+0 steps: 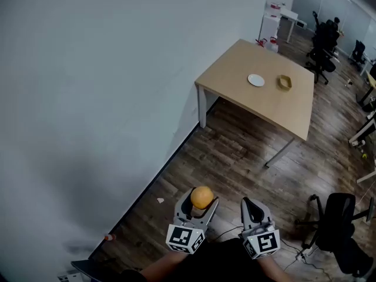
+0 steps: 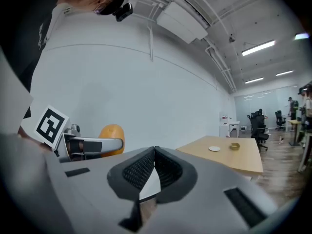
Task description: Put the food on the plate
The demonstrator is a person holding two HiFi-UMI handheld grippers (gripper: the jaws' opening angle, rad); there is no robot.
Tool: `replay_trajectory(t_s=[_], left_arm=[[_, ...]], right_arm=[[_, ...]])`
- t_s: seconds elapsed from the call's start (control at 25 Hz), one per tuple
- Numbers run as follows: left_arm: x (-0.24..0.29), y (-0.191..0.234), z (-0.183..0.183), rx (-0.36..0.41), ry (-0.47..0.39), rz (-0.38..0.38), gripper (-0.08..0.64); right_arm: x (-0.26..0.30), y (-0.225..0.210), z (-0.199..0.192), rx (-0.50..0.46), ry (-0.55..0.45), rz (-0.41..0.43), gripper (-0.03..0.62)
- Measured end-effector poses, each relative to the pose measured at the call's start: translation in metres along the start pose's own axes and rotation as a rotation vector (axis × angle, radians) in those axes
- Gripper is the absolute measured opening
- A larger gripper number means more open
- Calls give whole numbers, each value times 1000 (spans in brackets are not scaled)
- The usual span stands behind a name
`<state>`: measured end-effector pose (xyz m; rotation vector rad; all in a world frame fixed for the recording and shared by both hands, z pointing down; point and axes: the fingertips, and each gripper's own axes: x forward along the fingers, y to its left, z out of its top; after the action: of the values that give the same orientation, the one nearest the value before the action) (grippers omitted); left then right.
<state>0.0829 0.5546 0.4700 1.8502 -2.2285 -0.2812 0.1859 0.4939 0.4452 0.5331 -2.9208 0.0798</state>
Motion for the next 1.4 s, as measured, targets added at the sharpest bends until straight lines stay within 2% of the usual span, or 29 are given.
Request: replay_trajectory(t_s=[0.16, 0.36, 0.52, 0.76, 0.84, 1.0, 1.2, 1.32, 1.4], left_arm=[[11, 19, -7, -6, 16, -47, 324], [16, 21, -3, -17, 23, -79, 324], [32, 19, -4, -15, 7, -111, 324], [73, 24, -10, -20, 19, -141, 324], [88, 21, -2, -28, -3, -162, 324], [143, 15, 7, 9, -18, -164, 324], [233, -4, 4, 11, 3, -217, 324], [280, -26, 14, 42, 1, -241, 324], [312, -37, 18, 59, 10, -252, 324]], right_arm=[[14, -3, -9, 19, 24, -66, 60], [13, -8, -10, 31, 59, -121, 60], [15, -32, -23, 24, 94, -185, 60], [36, -75, -30, 64, 54, -233, 60], [41, -96, -29, 68, 34, -258, 60], [57, -157, -26, 72, -6, -297, 60], [87, -220, 1, 41, -59, -249, 60], [93, -274, 18, -21, -67, -317, 60], [97, -315, 28, -13, -91, -358, 60]])
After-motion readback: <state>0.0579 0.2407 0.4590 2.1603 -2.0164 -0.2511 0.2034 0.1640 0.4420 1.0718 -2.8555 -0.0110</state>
